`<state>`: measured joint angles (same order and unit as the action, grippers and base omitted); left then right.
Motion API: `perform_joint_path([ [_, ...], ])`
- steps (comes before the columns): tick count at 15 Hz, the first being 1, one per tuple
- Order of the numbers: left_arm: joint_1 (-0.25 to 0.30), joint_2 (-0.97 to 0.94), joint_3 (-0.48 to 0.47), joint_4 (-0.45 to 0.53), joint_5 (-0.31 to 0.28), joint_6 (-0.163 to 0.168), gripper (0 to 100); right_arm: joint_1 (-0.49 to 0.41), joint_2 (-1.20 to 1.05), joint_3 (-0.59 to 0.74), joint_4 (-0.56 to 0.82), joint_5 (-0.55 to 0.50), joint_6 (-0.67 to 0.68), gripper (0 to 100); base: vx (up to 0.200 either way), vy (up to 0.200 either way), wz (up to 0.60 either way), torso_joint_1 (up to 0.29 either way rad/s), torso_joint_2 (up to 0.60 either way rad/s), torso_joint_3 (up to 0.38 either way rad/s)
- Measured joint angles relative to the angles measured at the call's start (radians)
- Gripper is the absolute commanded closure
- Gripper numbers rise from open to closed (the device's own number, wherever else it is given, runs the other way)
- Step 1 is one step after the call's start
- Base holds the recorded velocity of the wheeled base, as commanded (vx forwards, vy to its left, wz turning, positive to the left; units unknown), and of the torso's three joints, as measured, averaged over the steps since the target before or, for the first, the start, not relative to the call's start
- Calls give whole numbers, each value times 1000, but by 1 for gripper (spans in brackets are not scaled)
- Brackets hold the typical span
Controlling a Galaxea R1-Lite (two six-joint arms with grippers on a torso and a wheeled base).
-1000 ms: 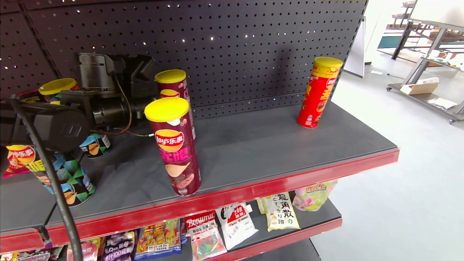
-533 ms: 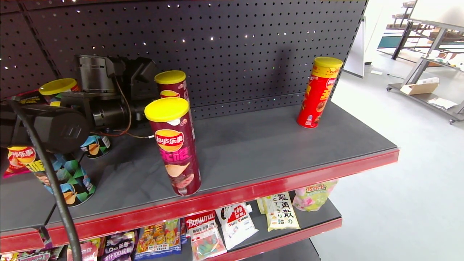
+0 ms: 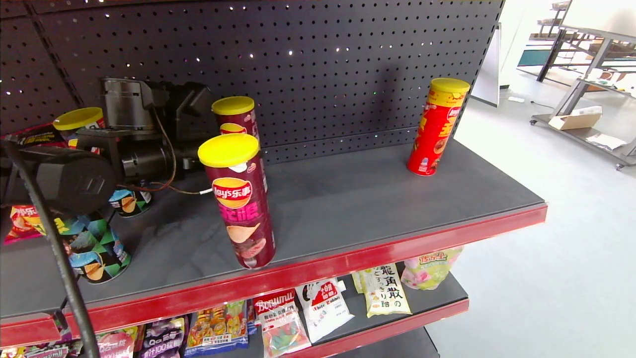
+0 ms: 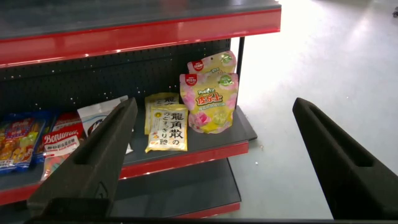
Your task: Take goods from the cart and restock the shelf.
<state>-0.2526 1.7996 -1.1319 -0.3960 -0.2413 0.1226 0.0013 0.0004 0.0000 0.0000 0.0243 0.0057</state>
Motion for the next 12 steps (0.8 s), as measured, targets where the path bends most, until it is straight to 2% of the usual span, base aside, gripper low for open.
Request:
perform_joint_path([
  [12,22,-242,235,6,50,4,0,0,0,0,0,0,0,0,0,0,0,0,0,0],
])
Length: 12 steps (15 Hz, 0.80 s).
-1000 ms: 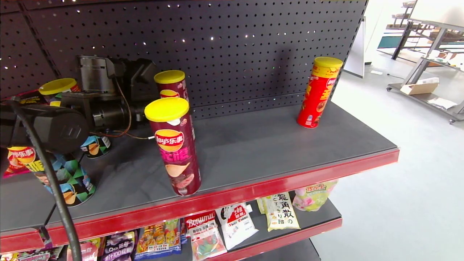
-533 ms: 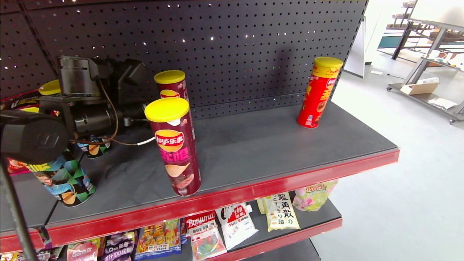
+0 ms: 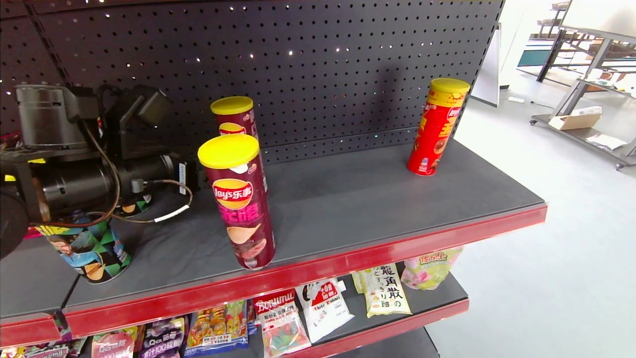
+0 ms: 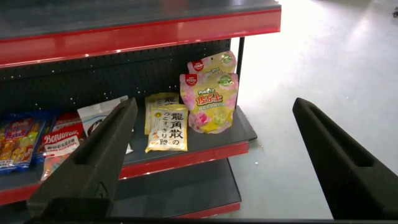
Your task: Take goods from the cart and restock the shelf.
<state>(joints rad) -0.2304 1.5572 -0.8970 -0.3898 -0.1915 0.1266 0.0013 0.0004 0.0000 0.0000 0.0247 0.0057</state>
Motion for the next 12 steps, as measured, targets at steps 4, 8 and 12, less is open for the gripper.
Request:
perform_joint_path([
  [4,31,-49,18,-1,25,1,0,0,0,0,0,0,0,0,0,0,0,0,0,0],
  [8,35,-113,39,2,84,27,0,0,0,0,0,0,0,0,0,0,0,0,0,0],
  [12,34,-196,82,3,140,61,0,0,0,0,0,0,0,0,0,0,0,0,0,0],
])
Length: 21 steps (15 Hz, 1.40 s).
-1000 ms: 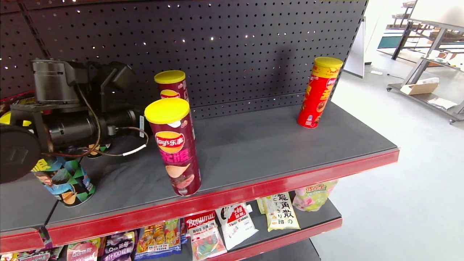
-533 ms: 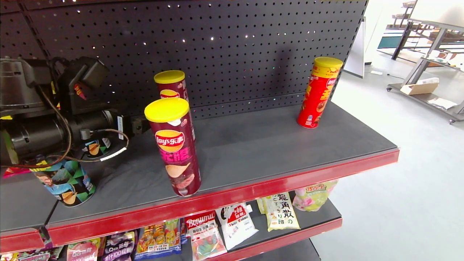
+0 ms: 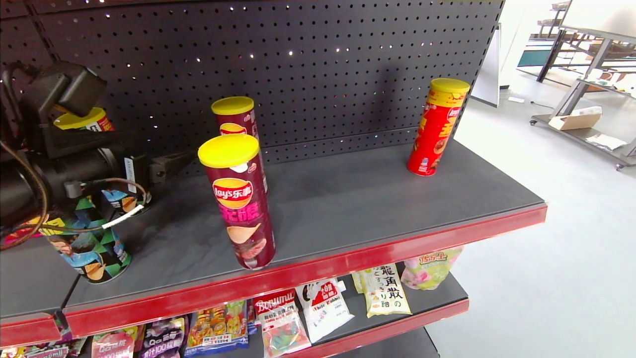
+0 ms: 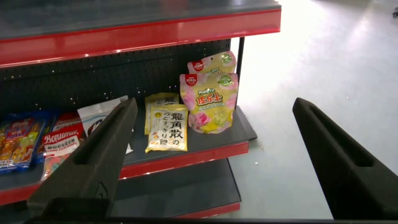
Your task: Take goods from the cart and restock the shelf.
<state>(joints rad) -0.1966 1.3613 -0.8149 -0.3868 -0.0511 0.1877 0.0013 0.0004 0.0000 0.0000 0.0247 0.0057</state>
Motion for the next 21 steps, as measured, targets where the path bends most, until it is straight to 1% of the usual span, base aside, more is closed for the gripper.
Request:
perform_joint_path([
  [1,0,-26,12,0,29,0,0,0,0,0,0,0,-1,0,0,0,0,0,0,0],
  [3,-3,-73,31,21,55,1,0,0,0,0,0,0,0,0,0,0,0,0,0,0],
  [4,-4,-111,38,53,67,1,0,0,0,0,0,0,0,0,0,0,0,0,0,0],
  [6,-6,-201,45,159,80,0,0,0,0,0,0,0,0,0,0,0,0,0,0,0],
  [9,-9,-383,43,398,83,-3,0,0,0,0,0,0,0,0,0,0,0,0,0,0],
  [11,-10,-514,43,523,83,-13,0,0,0,0,0,0,-1,0,0,0,0,0,0,0],
  [12,-10,-580,47,579,90,-31,0,0,0,0,0,0,0,0,0,0,0,0,0,0],
  [13,-9,-653,53,651,115,-58,0,0,0,0,0,0,0,0,0,0,0,0,0,0],
  [14,-7,-719,66,712,148,-90,0,0,0,0,0,0,0,0,0,0,0,0,0,0],
  [15,-1,-780,92,756,183,-130,0,0,0,0,0,0,0,0,0,0,0,0,0,0],
  [16,21,-835,124,779,207,-165,0,0,0,0,0,0,0,0,0,0,0,0,0,0],
  [17,65,-870,148,784,214,-190,0,0,0,0,0,0,0,0,0,0,0,0,0,0],
  [18,127,-891,165,789,212,-210,0,0,0,0,0,0,0,0,0,0,0,0,0,0],
  [19,200,-903,181,790,195,-229,0,0,0,0,0,0,0,0,0,0,0,0,0,0],
  [20,250,-912,199,791,156,-239,0,0,0,0,0,0,0,0,0,0,0,0,0,0],
  [21,274,-929,223,791,100,-245,0,0,0,0,0,0,0,0,0,0,0,0,0,0],
])
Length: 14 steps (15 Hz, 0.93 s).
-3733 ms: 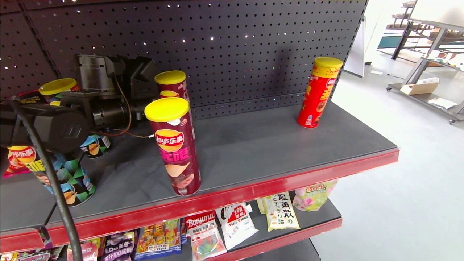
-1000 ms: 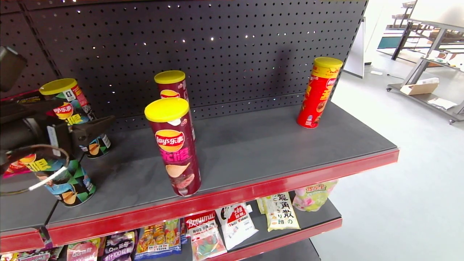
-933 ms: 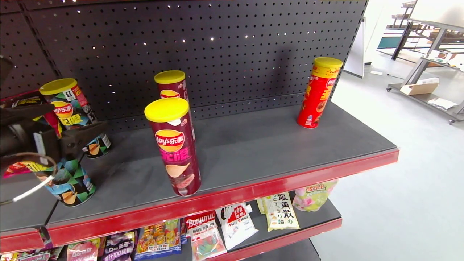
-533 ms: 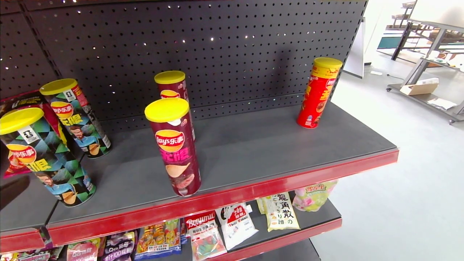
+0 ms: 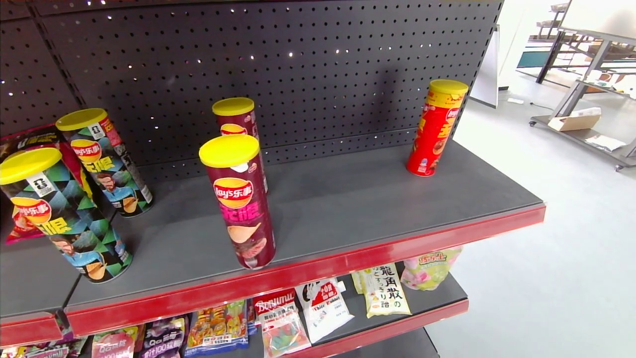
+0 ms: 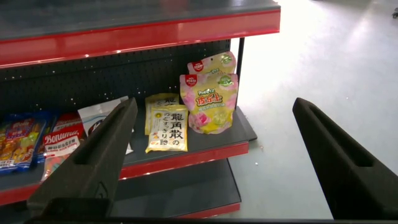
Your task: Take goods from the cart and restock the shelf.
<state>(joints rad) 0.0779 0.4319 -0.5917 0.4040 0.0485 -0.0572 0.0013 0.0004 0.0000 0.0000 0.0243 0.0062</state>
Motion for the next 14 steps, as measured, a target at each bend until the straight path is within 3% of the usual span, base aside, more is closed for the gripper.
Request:
perform_joint_path([
  [2,9,-58,42,0,-92,0,0,0,0,0,0,0,0,0,0,0,0,0,0,0],
  [4,8,-135,92,5,-141,5,0,0,0,0,0,0,0,0,0,0,0,0,0,0],
  [9,5,-274,178,7,-140,7,0,1,0,0,0,1,-6,0,0,0,0,0,0,0],
  [11,6,-314,206,4,-90,5,0,1,0,-1,0,-1,-10,0,0,0,600,0,2,9],
  [14,7,-335,226,-3,-89,5,0,2,0,-2,1,-1,-10,0,0,0,600,6,-2,-1],
])
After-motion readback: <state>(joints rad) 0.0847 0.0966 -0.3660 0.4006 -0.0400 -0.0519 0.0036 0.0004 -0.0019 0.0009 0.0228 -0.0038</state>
